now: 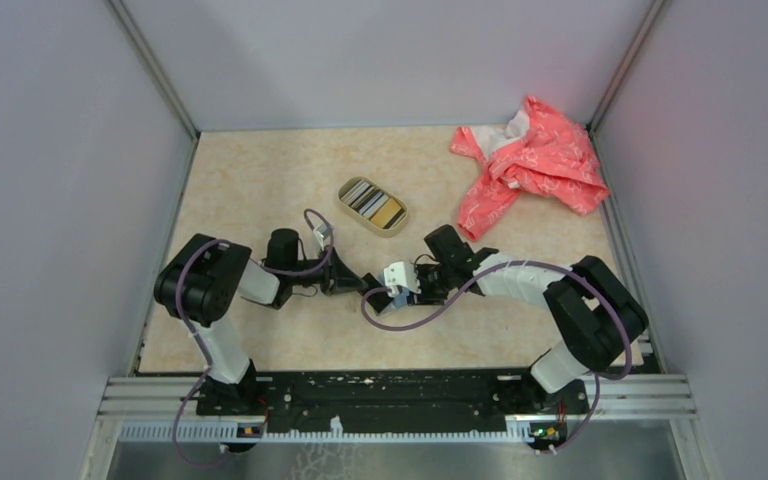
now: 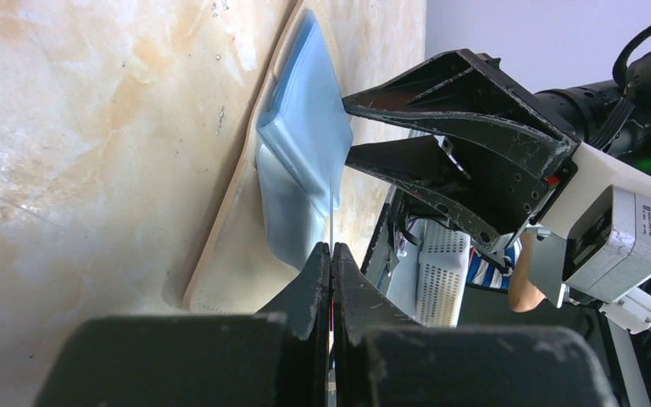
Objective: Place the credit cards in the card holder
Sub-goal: Insert the credit card into the card holder.
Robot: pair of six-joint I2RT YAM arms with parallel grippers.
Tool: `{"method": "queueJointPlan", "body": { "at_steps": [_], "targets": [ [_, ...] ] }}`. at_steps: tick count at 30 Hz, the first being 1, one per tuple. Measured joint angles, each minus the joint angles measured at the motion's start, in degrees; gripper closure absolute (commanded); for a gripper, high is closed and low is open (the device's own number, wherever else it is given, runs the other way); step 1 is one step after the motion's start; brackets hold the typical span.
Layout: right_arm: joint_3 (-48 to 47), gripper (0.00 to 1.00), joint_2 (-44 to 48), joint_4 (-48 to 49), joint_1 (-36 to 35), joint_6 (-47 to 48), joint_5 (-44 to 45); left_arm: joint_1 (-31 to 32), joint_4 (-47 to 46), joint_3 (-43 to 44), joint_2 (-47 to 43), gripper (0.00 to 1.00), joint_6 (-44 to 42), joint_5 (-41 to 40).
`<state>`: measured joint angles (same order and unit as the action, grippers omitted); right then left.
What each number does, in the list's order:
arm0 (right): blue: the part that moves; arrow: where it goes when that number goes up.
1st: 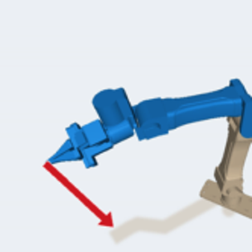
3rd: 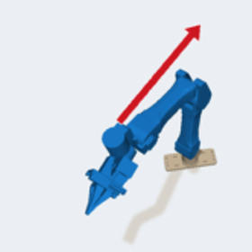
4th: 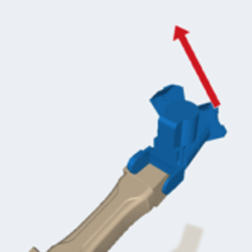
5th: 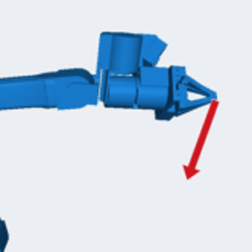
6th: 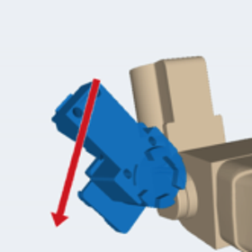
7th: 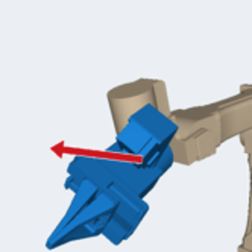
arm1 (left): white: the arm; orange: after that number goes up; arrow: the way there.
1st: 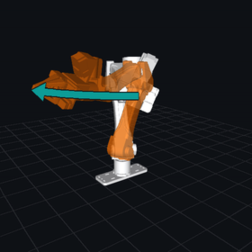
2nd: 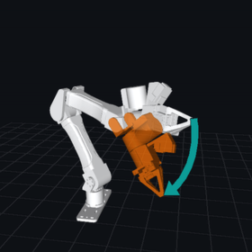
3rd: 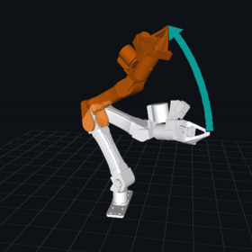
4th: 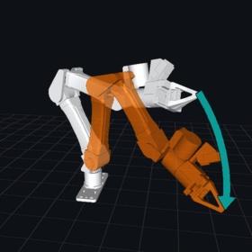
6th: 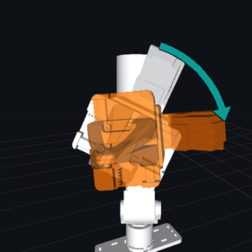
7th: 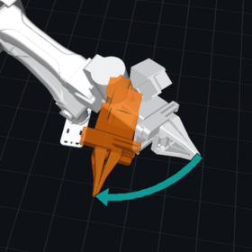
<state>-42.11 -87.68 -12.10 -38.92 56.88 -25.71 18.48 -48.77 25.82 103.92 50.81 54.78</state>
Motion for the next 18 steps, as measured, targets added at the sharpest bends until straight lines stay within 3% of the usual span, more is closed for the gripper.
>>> {"method": "queueJointPlan", "body": {
  "at_steps": [18],
  "targets": [
    [-0.02,0.55,-0.09,0.02,-0.07,0.00,-0.02,0.02,-1.73,0.48,2.32,1.00,1.44,-0.26]
  ]
}}
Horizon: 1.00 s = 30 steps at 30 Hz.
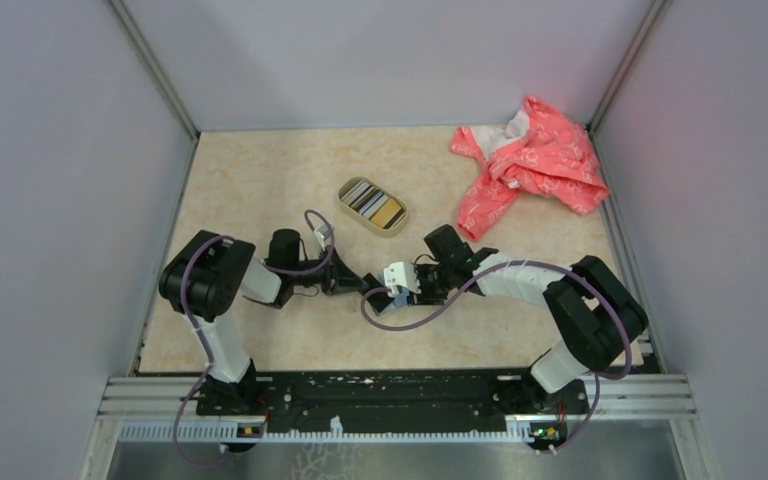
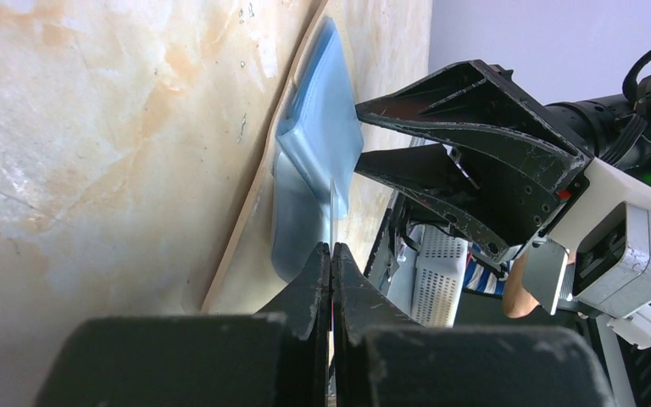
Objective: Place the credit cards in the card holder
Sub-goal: Insert the credit card into the card holder.
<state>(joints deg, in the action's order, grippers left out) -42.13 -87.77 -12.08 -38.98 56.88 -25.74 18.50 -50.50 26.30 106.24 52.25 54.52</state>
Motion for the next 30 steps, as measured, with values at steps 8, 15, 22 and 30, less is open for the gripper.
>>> {"method": "queueJointPlan", "body": {
  "at_steps": [8,15,22,30],
  "targets": [
    [-0.02,0.55,-0.02,0.00,-0.02,0.02,0.00,0.66,0.46,1.11,0.92,1.00,-0.37,-0.76],
    [-0.04,0.55,-0.02,-0.02,-0.02,0.02,0.00,1.46,3.13,2.05,1.40,1.00,-0.66,-1.75],
    [-0.31,0.55,-0.07,-0.35,-0.31,0.07,0.22,1.92,8.72,4.02,1.40,1.00,-1.55,-2.69],
    [-0.31,0.55,-0.07,-0.48,-0.37,0.11,0.24,3.61,12.02,6.93,2.69,1.00,-1.99,-3.13]
  ]
}}
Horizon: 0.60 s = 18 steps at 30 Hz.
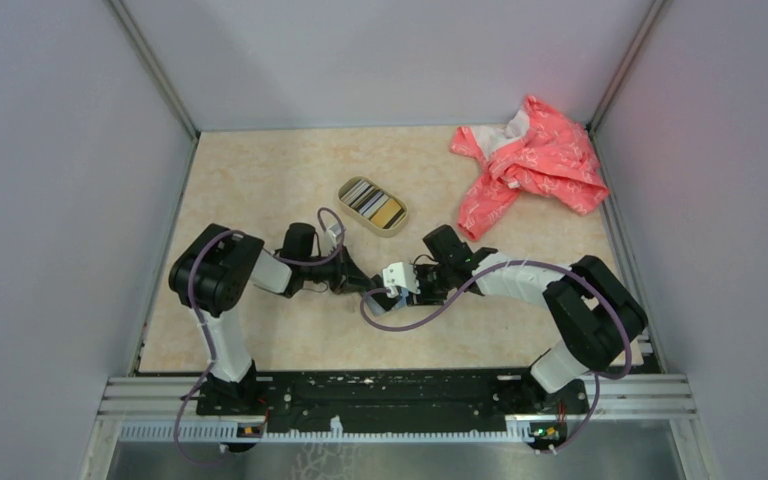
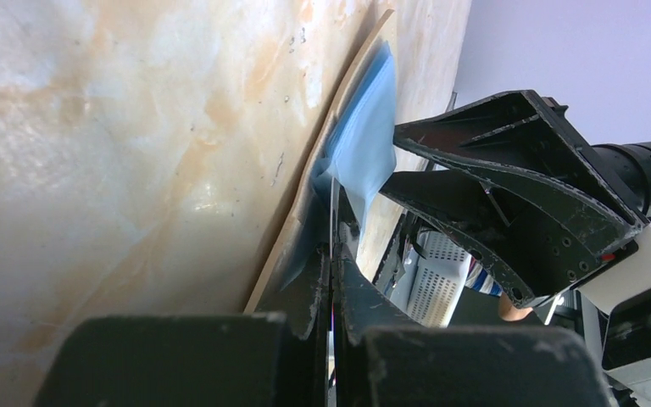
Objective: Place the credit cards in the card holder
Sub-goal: Insert the credit card into the card holder.
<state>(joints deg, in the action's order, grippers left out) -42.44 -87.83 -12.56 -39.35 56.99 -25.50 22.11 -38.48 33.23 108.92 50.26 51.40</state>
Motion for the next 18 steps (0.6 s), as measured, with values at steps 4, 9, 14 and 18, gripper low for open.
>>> {"method": "queueJointPlan", "body": {
  "at_steps": [4,9,14,18],
  "targets": [
    [0.00,0.55,0.00,-0.02,-0.02,0.02,0.00,0.02,1.03,0.39,0.44,1.00,0.00,0.04],
    [0.00,0.55,0.00,0.00,-0.33,0.02,0.24,0.02,1.57,0.68,0.48,1.00,-0.22,0.24],
    [-0.02,0.55,0.00,0.02,-0.74,0.00,0.44,0.02,2.69,1.20,0.85,1.00,-0.50,1.09],
    [-0.04,0.55,-0.02,0.07,-1.05,0.00,0.72,0.02,3.87,1.81,0.96,1.00,-1.03,1.77]
  ]
}}
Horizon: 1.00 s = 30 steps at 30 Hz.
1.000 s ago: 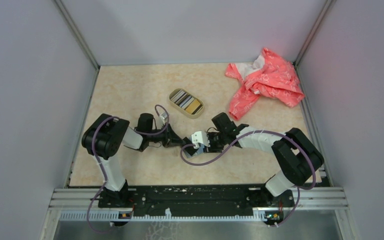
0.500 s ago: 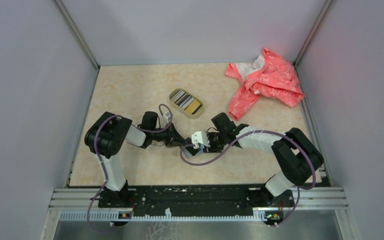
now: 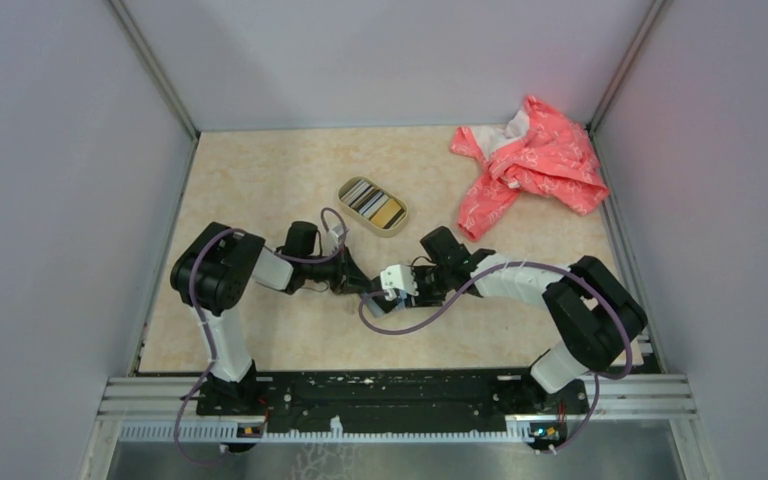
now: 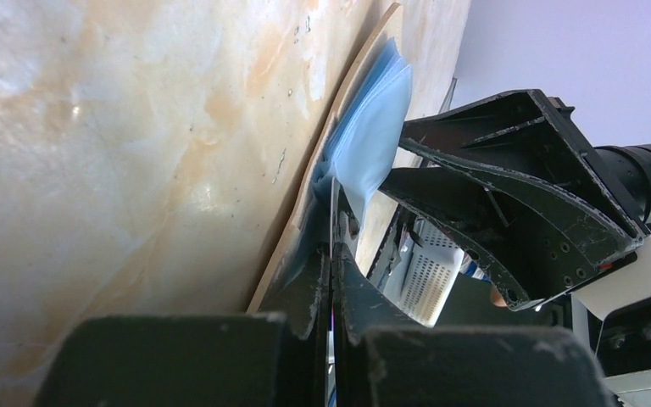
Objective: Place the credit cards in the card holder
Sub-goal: Insert the credit card into the card holder.
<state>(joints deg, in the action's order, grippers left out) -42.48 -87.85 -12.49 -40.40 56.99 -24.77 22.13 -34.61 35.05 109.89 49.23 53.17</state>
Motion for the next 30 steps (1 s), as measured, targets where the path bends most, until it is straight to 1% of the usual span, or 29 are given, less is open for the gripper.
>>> {"method": "queueJointPlan", "body": {
  "at_steps": [30],
  "targets": [
    [-1.16,0.54,-0.92,-0.44,-0.59,-0.66,0.83,0.02,9.75,4.24,0.81,1.00,-4.59,3.23]
  ]
}}
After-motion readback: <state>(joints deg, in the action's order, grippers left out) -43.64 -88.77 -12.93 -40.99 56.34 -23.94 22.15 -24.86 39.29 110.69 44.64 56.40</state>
